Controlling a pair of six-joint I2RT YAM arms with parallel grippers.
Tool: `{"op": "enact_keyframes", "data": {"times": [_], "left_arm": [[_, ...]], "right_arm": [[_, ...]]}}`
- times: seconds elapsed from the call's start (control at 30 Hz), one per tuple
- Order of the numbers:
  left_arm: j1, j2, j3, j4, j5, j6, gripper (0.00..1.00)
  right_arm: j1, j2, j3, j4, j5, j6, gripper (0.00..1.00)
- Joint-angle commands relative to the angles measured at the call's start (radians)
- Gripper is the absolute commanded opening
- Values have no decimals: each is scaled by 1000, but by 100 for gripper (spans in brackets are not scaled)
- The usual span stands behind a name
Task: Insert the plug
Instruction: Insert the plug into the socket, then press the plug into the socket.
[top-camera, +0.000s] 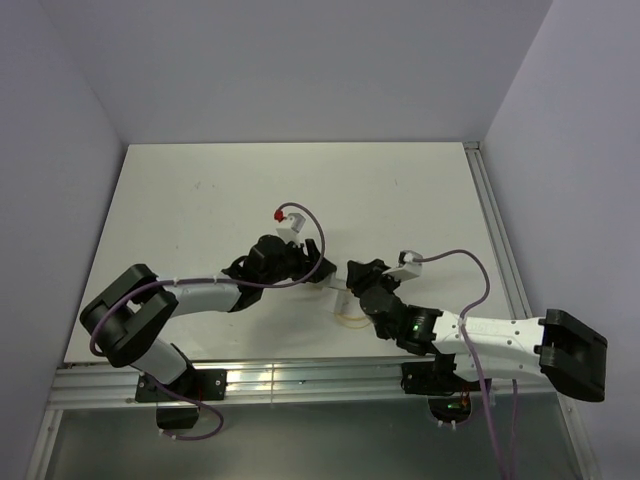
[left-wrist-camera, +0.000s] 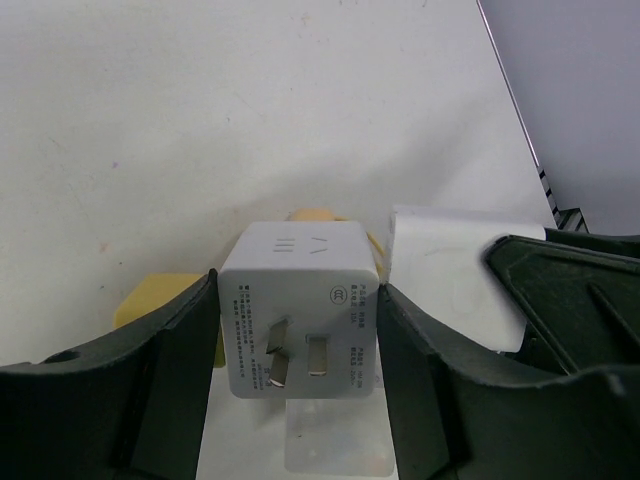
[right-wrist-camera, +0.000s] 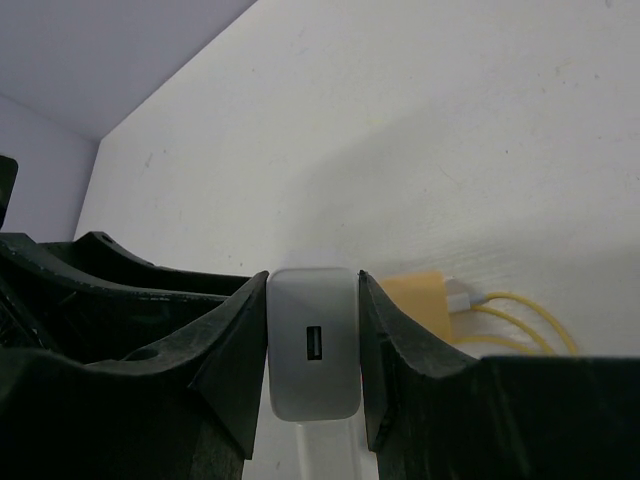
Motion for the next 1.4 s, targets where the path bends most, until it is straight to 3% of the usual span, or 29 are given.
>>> {"op": "enact_keyframes", "data": {"times": [0.0,0.13,0.3,0.43,0.6,0.83,1.0,1.17,1.37], "left_arm": [[-94,24,-8,26,52,-86,0],[-100,42,2,27,72,-83,0],[-100,53,24,9,95,-67,0],[-100,69,21,26,106,-73,0],[-109,93,24,50,120,-90,0],[-118,78,21,35,98,-89,0],[-120,58,2,35,68,-100,0],[-128,10,-19,27,-64,-162,0],[-152,-1,5,21,-93,-170,0]], "right_arm": [[133,177,-57,-207,-332,109,0],[128,225,-42,-163,-389,33,0],[-15,178,-121,11,-664,-140,0],[-60,181,-70,-63,-699,-199,0],[-54,334,-22,12,-774,-210,0],[88,605,1,175,-688,-56,0],[171,526,-7,101,-541,14,0],[248,486,25,-22,-429,111,0],[273,600,21,84,-467,105,0]]}}
